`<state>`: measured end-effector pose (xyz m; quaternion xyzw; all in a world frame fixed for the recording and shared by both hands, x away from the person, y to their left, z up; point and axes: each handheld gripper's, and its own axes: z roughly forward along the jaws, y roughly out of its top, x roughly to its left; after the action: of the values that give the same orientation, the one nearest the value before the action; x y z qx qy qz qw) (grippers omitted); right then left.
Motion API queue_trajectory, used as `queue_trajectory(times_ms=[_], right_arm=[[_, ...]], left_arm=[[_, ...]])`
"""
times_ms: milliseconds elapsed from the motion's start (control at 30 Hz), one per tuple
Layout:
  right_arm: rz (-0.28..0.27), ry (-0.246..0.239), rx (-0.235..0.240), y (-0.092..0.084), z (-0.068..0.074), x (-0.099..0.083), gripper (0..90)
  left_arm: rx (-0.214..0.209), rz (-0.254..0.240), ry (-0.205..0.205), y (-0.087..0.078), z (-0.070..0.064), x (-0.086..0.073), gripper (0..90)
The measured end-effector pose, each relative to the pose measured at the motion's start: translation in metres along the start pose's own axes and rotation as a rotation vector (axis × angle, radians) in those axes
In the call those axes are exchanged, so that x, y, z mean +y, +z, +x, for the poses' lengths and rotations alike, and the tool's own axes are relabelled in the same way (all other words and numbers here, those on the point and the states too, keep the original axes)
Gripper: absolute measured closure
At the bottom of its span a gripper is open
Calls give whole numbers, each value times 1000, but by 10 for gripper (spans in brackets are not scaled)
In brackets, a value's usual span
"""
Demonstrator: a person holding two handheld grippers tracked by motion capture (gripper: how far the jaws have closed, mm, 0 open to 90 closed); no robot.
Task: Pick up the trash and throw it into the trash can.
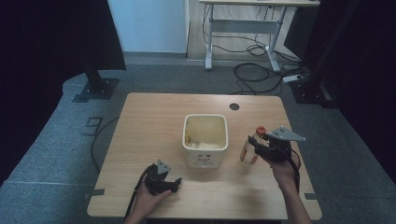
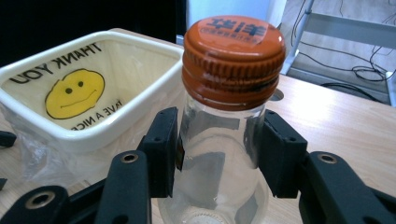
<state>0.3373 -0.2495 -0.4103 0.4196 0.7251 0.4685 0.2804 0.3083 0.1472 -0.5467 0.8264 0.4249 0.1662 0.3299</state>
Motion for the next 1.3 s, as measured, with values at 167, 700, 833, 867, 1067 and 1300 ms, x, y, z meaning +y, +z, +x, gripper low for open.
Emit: queue_trajectory(times_ms=[167,700,833,867,1067,1300], right_arm=[[-18,-9,5,-4,3,6,527],[-78,-2,27,-20,6,29,528],[-93,-4,34,-20,8,37,529],[-96,0,37,-20,8,38,530],[-107,-12,46,-21,14,53,529],[-128,-24,54,-23,21,67,530]], left_arm=[[1,1,1,0,0,0,152],[2,0,2,0,0,0,153],[2,0,2,0,0,0,153],[2,0,2,0,0,0,153],[2,0,2,0,0,0,153],[2,2,4,0,0,0,153]])
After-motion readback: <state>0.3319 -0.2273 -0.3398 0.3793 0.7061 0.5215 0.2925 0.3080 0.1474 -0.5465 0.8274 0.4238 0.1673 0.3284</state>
